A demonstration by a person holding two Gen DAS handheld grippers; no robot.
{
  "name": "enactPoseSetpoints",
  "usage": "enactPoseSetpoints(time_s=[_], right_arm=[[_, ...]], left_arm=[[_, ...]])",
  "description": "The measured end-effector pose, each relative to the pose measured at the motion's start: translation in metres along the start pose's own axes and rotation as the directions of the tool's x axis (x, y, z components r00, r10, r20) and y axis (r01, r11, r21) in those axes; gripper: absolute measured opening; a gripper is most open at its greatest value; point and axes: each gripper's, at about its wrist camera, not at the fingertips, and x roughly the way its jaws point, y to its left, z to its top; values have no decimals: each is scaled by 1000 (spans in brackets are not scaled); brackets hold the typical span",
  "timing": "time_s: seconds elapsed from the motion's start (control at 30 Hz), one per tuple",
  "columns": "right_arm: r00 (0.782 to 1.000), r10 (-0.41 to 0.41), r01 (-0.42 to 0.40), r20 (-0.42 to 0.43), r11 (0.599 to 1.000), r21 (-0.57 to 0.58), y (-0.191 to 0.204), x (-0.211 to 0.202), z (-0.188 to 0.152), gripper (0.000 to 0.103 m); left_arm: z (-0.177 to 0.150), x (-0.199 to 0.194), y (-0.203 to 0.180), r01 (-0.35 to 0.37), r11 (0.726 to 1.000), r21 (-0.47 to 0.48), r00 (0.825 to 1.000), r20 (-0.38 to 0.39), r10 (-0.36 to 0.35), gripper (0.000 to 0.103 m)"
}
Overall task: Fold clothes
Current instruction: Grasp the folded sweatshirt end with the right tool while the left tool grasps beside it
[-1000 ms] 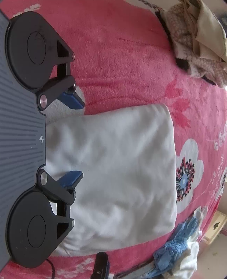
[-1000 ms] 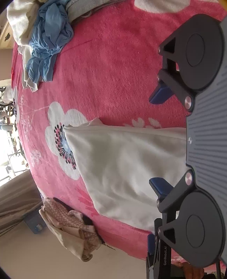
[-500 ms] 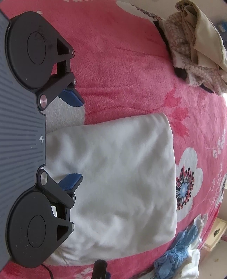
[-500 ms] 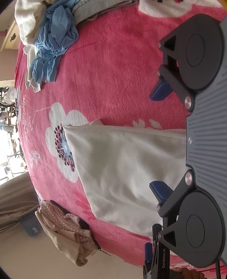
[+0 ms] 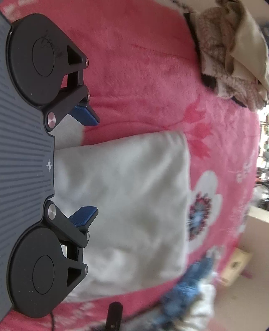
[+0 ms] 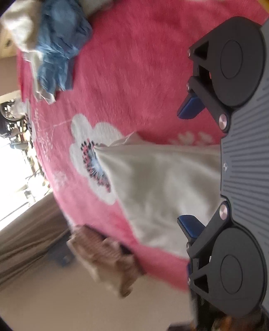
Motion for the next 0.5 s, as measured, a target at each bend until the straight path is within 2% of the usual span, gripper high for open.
enactPoseSetpoints(time_s=[0.07, 0.13, 0.23, 0.5], right_arm=[[998, 65, -64, -12, 996, 60, -17, 12, 5, 98], [993, 111, -105, -41, 988, 115, -32, 27, 10, 95], [983, 174, -164, -52, 973, 160, -46, 47, 16, 93], [948, 315, -304, -36, 935, 183, -60, 93, 54, 84]], left_arm=[[1, 8, 16, 74, 997, -19, 997, 28, -74, 85], [2, 20, 30, 129, 990, -62, 992, 10, -128, 83], [4, 30, 44, 219, 971, -92, 976, 40, -216, 83], [33, 59, 54, 341, 939, -52, 938, 80, -336, 76]])
